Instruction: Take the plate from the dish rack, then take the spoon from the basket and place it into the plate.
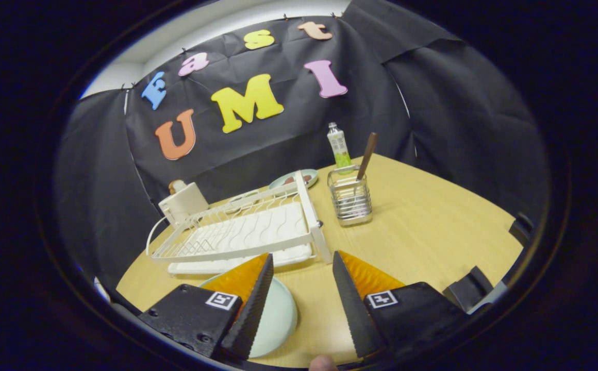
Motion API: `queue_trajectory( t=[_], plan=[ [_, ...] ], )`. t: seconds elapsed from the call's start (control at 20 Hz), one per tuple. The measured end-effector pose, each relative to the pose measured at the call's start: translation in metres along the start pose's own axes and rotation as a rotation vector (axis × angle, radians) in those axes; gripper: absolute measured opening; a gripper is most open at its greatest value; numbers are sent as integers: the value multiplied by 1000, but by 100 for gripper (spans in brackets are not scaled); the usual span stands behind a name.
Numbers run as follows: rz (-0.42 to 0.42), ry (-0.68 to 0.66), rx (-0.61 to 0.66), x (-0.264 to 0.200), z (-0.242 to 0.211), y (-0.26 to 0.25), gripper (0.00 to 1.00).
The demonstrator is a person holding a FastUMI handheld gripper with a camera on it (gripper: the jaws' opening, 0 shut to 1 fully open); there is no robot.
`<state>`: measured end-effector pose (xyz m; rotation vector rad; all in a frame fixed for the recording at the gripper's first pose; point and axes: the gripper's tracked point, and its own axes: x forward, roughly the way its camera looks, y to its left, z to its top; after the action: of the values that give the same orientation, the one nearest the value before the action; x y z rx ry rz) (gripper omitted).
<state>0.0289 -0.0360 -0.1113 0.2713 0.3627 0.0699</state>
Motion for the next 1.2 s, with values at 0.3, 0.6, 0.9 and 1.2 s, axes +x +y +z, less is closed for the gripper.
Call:
queue_trajectory(
  t=[0.3,0.6,0.9,1.2],
  plan=[
    [-99,-179,-162,-15,42,-38,100],
    [-102,-288,-237,-2,103,-75,100],
    [-65,-261,-218,47,130,-102,100],
    [-33,-215,-219,105,142,-109,100]
  ],
)
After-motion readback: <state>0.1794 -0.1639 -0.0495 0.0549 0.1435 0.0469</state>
